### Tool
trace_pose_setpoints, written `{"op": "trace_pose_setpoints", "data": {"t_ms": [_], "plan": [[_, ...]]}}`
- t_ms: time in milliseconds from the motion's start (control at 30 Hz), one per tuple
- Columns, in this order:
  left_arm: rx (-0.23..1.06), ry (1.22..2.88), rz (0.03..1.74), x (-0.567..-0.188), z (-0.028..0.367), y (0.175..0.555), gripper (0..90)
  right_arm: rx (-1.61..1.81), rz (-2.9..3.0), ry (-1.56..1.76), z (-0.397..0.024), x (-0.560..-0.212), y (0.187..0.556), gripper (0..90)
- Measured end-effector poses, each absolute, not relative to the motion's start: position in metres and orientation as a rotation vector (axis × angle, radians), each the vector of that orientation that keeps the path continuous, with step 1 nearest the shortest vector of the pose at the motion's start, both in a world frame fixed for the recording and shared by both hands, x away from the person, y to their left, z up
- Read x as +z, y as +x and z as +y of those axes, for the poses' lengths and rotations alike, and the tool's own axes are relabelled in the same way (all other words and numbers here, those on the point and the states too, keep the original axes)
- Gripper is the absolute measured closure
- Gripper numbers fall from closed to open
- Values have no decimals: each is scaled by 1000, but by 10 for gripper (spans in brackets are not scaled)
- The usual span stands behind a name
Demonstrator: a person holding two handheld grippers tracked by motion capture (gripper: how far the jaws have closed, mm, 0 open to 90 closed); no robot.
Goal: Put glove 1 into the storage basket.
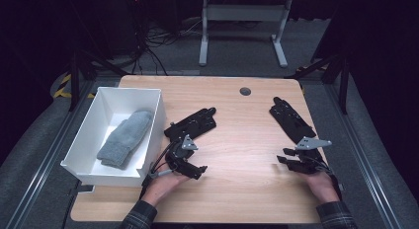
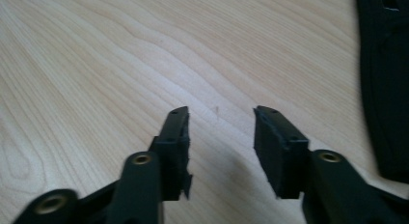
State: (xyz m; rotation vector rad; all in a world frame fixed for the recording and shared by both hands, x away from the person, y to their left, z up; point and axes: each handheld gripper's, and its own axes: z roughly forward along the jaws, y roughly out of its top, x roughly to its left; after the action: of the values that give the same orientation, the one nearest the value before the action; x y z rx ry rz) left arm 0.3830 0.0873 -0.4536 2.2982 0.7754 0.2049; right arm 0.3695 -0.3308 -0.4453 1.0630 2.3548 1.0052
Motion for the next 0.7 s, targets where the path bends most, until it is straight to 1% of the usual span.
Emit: {"op": "trace_pose_setpoints", "data": {"t_ms": [167,233,400,700], "plan": [[200,2345,766,-464,84,380,21,1010,2346,1070,-336,-435,383,832],[200,2365,767,-468,83,379,14,999,2329,1074,-339,-432,390,894],[230,2383,748,-470,82,378,3,983,2285,1107,-348,-427,404,899],[257,2294,711,-478,88,372,1,896,2216,1200,-374,-430,428,900]]}}
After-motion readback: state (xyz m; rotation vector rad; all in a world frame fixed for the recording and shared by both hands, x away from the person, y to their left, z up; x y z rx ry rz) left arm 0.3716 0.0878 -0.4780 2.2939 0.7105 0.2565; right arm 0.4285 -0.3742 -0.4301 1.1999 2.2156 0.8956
